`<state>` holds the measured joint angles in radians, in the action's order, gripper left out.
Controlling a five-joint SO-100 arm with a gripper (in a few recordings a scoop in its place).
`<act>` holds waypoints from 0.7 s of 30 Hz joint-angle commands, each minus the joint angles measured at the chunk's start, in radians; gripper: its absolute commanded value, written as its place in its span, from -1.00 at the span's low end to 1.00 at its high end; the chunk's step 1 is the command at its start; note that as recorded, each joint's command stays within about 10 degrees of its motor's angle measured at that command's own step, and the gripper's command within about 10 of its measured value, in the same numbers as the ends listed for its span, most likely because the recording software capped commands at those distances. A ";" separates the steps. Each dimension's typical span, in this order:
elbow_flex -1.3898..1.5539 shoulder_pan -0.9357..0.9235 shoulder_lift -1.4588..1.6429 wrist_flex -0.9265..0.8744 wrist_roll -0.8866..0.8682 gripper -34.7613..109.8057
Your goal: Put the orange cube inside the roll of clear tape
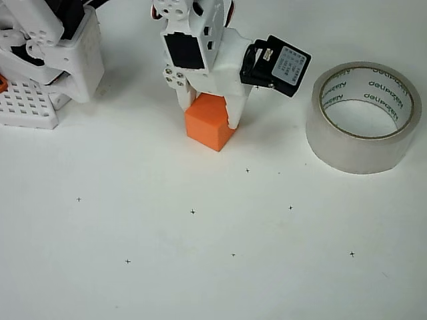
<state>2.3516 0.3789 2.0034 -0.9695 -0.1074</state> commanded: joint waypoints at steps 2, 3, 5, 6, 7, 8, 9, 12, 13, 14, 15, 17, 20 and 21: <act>-0.087 0.020 0.049 0.002 0.023 -0.33; -0.120 0.020 0.051 -0.018 0.032 -0.33; -0.193 0.023 0.046 -0.078 0.044 -0.33; -0.224 0.025 0.046 -0.109 0.051 -0.33; -0.251 0.026 0.046 -0.133 0.057 -0.33; -0.280 0.028 0.046 -0.153 0.063 -0.33; -0.306 0.028 0.046 -0.163 0.067 -0.33; -0.341 0.031 0.049 -0.170 0.078 -0.33; -0.353 0.032 0.051 -0.176 0.083 -0.33; -0.370 0.034 0.048 -0.186 0.086 -0.33; -0.385 0.037 0.046 -0.189 0.091 -0.33; -0.414 0.043 0.046 -0.190 0.101 -0.33; -0.466 0.054 0.043 -0.193 0.117 -0.33; -0.483 0.058 0.035 -0.193 0.123 -0.33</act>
<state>1.9880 0.4157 2.0034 -1.1490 -0.0015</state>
